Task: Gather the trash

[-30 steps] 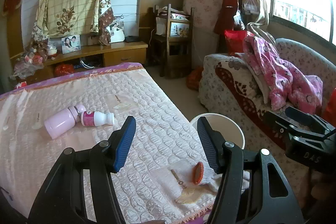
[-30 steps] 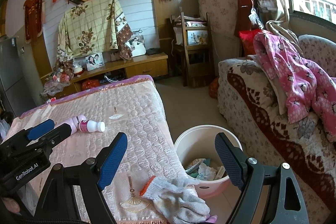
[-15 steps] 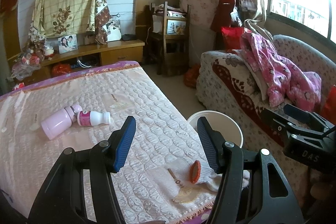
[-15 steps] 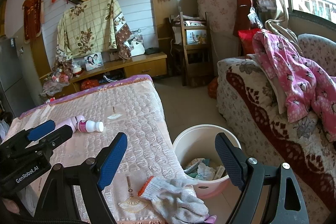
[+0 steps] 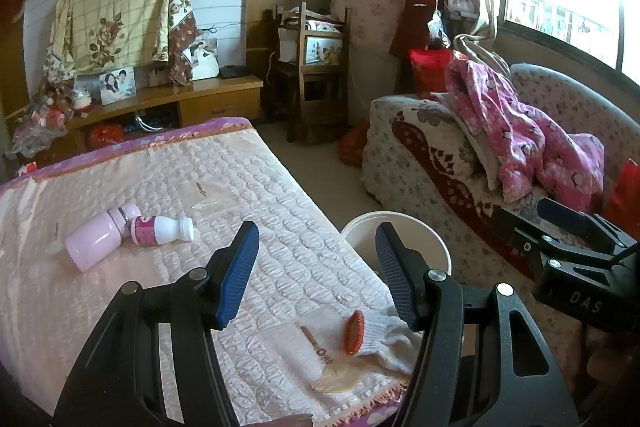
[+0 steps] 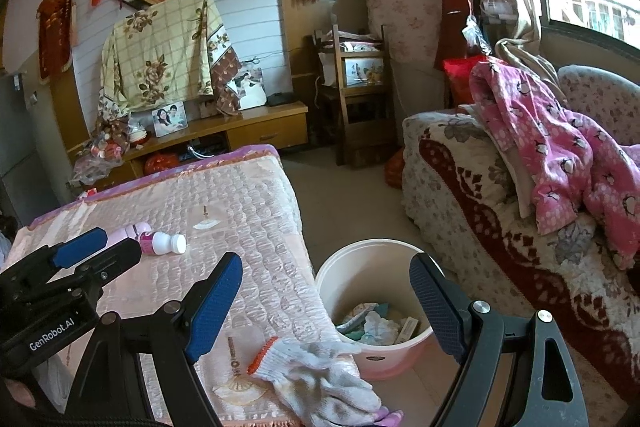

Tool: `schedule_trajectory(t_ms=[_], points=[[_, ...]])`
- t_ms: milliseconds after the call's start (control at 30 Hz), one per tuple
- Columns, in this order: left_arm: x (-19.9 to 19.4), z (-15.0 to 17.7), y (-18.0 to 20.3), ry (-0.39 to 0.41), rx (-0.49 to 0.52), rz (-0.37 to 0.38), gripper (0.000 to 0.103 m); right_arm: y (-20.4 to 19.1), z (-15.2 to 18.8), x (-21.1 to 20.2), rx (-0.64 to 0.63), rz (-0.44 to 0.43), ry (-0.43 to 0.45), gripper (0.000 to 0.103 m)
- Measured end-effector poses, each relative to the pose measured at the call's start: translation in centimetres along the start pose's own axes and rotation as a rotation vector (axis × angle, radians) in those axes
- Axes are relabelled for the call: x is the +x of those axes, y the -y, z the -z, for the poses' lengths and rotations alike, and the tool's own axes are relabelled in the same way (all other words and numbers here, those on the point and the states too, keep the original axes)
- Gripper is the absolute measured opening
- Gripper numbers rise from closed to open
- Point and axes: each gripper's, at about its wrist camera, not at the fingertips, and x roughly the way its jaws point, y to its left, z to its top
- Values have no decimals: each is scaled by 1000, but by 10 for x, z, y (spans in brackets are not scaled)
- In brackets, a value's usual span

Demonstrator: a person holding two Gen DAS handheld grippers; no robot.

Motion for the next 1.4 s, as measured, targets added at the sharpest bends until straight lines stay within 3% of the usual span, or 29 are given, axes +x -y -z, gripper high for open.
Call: schedule_trajectory(t_ms=[1400], points=[[10,7,12,-18,20,32,59,13,3,2,18,16,-19,84]])
